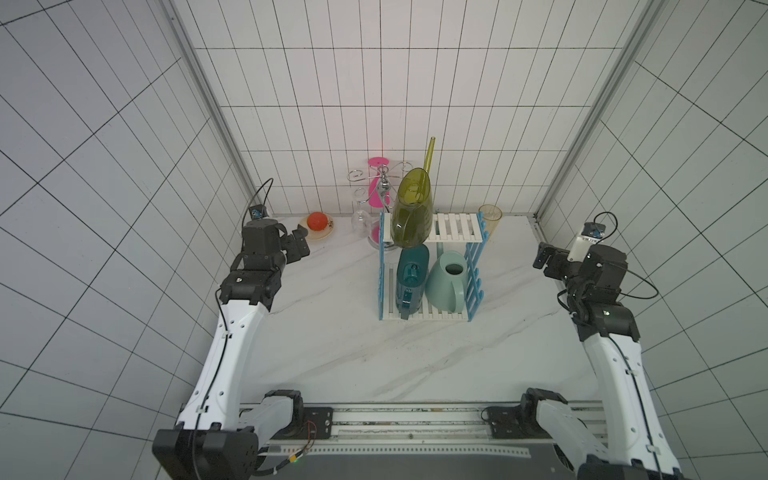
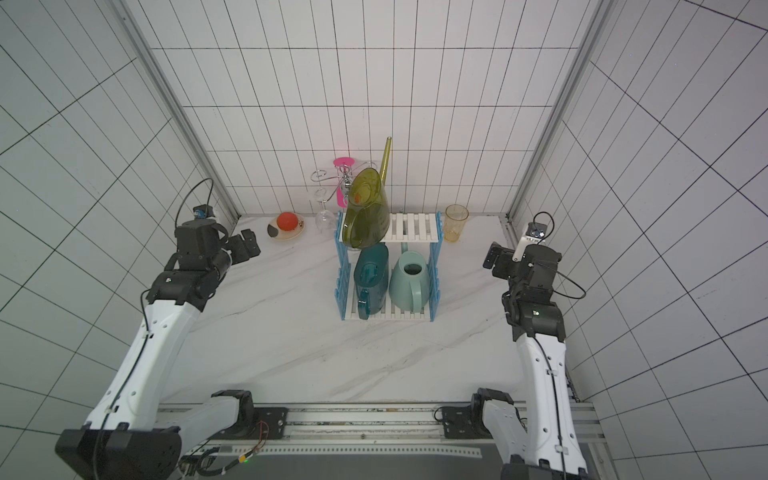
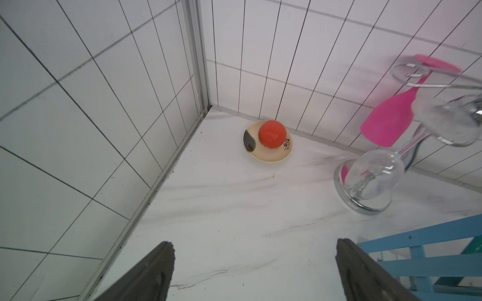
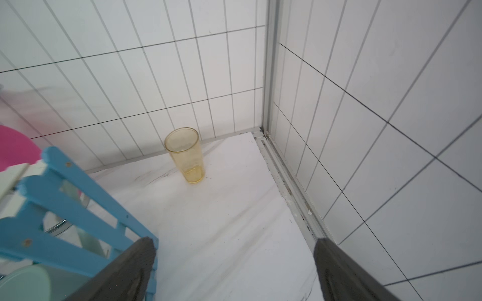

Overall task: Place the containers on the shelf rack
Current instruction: Reset both arms

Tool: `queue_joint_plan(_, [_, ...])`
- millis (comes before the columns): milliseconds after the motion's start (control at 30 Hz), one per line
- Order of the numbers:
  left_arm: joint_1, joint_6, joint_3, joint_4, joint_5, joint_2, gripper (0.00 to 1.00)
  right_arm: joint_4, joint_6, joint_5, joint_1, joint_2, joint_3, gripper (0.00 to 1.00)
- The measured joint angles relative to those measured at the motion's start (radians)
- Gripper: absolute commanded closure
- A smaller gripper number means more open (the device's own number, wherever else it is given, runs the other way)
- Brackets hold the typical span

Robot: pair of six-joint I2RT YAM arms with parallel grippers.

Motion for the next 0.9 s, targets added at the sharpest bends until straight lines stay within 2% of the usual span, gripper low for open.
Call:
queue_joint_plan(100, [0.001, 0.018, -0.197, 0.143, -0.037, -0.005, 0.02, 0.117, 0.038, -0.016, -0.063, 0.068, -0.136, 0.01])
queue_joint_plan(233, [0.002, 0.076, -0.414, 0.360, -0.065, -0.005, 0.02, 0.232, 0.059, -0.032, -0.090, 0.151, -0.275, 0.01])
queue_joint_plan(400, [0.012, 0.119, -0.602, 0.666, -0.067, 0.062, 0.02, 0.441, 0.050, -0.035, -0.094, 0.204, -0.425, 0.01])
queue_joint_plan(733, [0.039, 0.127, -0.756, 1.254, 0.051, 0.322, 0.02, 0.822, 0.049, -0.071, -0.098, 0.413, -0.540, 0.01])
queue_joint_plan(900, [0.037, 0.134, -0.784, 1.420, 0.085, 0.451, 0.01, 0.979, 0.017, -0.076, -0.037, 0.507, -0.541, 0.01])
